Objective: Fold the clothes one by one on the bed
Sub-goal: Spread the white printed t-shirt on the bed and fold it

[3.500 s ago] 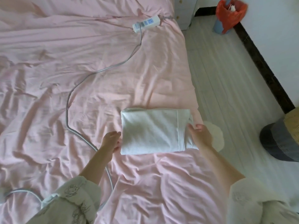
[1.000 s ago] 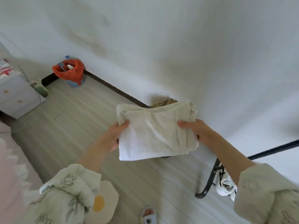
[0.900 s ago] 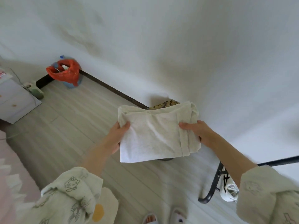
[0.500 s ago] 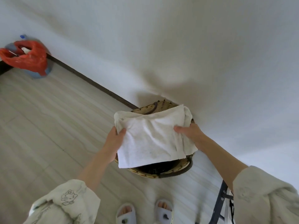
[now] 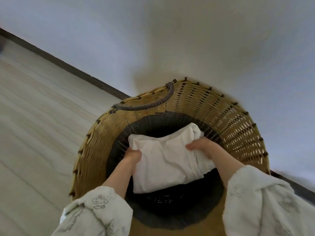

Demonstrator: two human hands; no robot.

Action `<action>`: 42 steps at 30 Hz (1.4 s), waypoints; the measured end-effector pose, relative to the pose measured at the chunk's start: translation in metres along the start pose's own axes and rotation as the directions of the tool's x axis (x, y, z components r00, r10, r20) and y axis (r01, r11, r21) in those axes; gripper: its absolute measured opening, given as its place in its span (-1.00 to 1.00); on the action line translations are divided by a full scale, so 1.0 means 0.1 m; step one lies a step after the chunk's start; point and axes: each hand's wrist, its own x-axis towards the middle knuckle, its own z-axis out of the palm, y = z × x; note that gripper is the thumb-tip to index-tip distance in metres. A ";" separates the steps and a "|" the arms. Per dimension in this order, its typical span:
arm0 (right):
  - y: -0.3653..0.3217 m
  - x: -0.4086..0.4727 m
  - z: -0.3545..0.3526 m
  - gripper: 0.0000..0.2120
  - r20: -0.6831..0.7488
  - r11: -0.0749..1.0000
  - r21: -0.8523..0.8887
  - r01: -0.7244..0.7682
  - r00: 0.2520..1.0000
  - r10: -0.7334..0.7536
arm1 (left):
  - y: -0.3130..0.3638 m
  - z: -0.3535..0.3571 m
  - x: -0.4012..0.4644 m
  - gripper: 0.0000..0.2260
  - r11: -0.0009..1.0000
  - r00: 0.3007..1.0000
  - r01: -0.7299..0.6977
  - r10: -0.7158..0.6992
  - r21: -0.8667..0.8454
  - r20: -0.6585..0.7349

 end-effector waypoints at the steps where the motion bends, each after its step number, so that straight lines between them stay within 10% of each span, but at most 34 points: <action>1: 0.01 0.21 0.08 -0.23 -0.008 0.999 -0.038 0.007 1.000 -0.007 | -0.07 0.06 0.20 -0.58 1.000 1.000 0.031 -0.031 0.003 0.000; 21: 0.58 1.01 0.68 -0.56 -0.051 0.917 -0.398 -0.022 0.999 0.002 | -0.50 0.25 0.80 -0.63 0.937 0.998 0.034 -0.052 0.348 0.042; 33: -0.36 -1.69 -0.16 -0.63 0.214 0.819 -0.474 0.322 0.945 -0.248 | 0.84 -0.36 -1.84 -0.79 0.950 0.969 -0.058 -0.022 0.308 0.248; 42: -1.16 -4.29 -1.43 -0.66 0.157 0.768 -0.444 0.462 0.884 -0.441 | 2.13 -0.98 -4.39 -0.74 0.780 0.864 -0.504 0.452 0.371 0.223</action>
